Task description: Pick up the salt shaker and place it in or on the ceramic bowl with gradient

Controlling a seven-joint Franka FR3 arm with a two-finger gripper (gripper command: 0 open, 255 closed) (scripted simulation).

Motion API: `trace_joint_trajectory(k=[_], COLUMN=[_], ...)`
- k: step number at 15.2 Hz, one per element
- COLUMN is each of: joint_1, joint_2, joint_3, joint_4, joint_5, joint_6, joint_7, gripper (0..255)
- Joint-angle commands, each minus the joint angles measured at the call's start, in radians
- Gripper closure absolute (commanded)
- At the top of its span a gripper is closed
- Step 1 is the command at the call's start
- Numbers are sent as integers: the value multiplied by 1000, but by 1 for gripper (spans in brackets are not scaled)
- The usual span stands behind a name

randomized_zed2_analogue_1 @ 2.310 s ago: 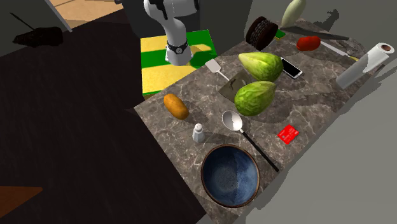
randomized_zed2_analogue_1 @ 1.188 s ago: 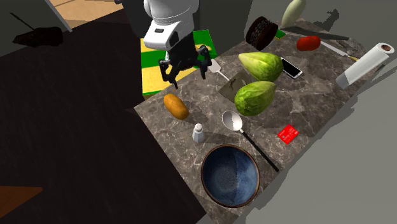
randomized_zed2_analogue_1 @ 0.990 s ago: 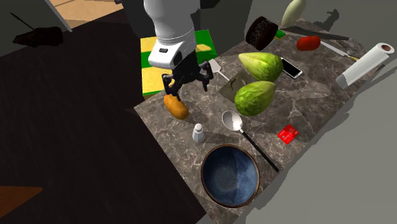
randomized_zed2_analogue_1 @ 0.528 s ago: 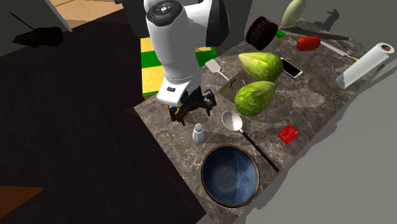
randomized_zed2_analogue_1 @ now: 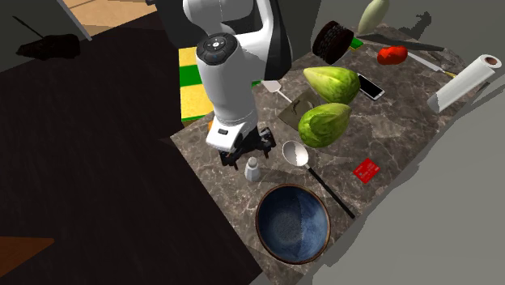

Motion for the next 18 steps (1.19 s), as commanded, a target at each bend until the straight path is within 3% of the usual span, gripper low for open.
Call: trace_joint_trajectory(k=[1,7,8,18], joint_1=[1,1,1,1], joint_2=[10,10,10,2], joint_3=[1,1,1,0], joint_4=[0,0,0,5], joint_5=[3,3,3,-1], joint_6=[11,10,10,-2], joint_7=[-2,-2,-2,2], gripper=[0,0,255,255])
